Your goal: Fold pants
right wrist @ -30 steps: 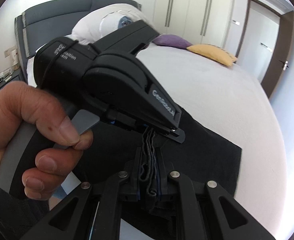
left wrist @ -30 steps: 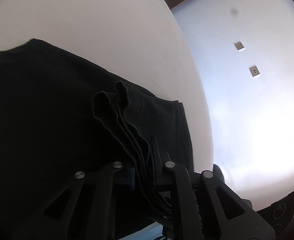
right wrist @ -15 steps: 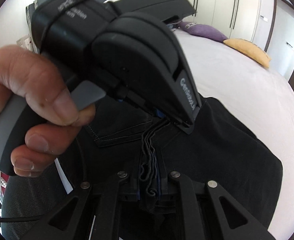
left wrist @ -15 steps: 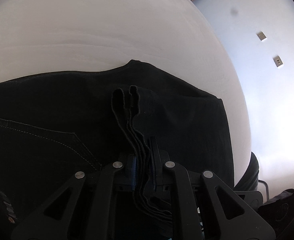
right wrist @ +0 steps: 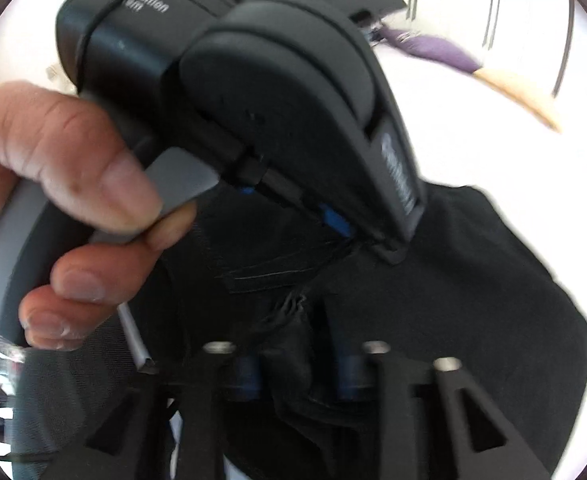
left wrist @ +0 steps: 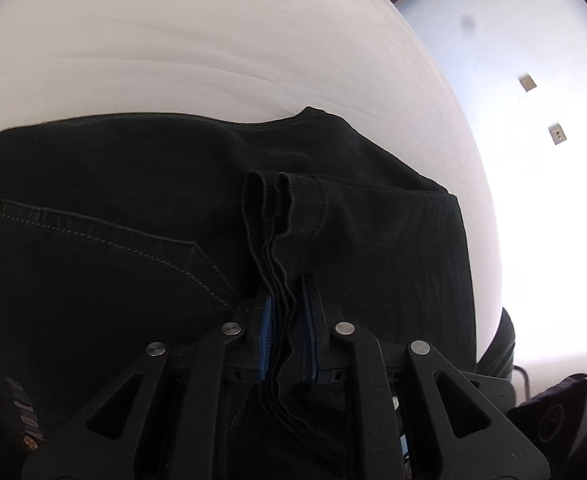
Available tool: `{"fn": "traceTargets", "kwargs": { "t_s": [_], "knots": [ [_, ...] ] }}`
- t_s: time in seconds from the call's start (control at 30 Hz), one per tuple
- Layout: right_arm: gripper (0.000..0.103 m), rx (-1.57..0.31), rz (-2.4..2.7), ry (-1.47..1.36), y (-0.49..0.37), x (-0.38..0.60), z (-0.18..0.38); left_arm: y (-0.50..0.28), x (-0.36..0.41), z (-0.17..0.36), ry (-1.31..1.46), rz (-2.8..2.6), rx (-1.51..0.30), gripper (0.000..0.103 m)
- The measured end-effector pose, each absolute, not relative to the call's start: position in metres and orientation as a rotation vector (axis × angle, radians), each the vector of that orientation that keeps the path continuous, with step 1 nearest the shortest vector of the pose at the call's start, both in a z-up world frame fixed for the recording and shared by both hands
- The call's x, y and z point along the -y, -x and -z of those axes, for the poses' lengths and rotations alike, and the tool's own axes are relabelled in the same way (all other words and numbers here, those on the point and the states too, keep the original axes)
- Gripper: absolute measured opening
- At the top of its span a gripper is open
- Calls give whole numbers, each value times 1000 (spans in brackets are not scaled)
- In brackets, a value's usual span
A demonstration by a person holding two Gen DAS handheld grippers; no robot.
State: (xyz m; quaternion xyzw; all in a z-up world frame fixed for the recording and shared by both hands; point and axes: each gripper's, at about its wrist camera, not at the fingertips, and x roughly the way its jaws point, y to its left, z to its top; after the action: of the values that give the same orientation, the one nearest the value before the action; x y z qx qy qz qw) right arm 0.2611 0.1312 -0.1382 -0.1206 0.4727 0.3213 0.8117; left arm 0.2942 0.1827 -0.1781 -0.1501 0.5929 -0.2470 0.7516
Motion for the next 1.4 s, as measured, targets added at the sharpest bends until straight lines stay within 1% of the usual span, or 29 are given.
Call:
{"fn": "traceTargets", "kwargs": {
  "t_s": [0.13,0.23,0.33,0.43,0.57,0.63,0.73,0.77,0.87,0.9,0.97,1.0,1.1,1.33,1.4],
  "knots": [
    [57,-1018,-773,61,-254,-94,112,-290,-193,157,216,393,-1240,15],
    [57,-1034,-808,-169,-254,-30,93,-284,-195,132,187,359,-1161,15],
    [57,-1032,-798,-387,-264,41,85,-270,-166,113,115,415,-1099,15],
    [55,-1013,-708,-577,-285,115,93,-259,-134,124,75,469,-1114,15],
    [52,-1023,-664,-772,-312,179,109,-240,-103,170,59,476,-1221,15],
    [52,-1038,-687,-832,-322,193,120,-228,-101,173,38,462,-1180,15],
    [52,-1058,-710,-858,-337,198,133,-221,-102,171,42,452,-1181,15],
    [52,-1063,-727,-874,-345,199,147,-219,-102,171,26,452,-1181,15],
    [52,-1098,-715,-878,-363,191,166,-215,-99,172,-21,453,-1181,15],
    [49,-1116,-728,-889,-366,186,173,-212,-96,173,-29,452,-1181,15],
    [39,-1142,-709,-885,-364,180,185,-205,-93,172,-44,452,-1182,15],
    [38,-1153,-717,-889,-362,176,188,-202,-92,173,-46,453,-1180,15],
    [38,-1189,-763,-868,-338,168,190,-195,-92,174,-18,457,-1178,15],
    [39,-1277,-907,-770,-253,137,183,-191,-100,176,12,459,-1169,15],
    [39,-1292,-922,-740,-233,131,181,-196,-116,177,21,458,-1164,15]
  ]
}}
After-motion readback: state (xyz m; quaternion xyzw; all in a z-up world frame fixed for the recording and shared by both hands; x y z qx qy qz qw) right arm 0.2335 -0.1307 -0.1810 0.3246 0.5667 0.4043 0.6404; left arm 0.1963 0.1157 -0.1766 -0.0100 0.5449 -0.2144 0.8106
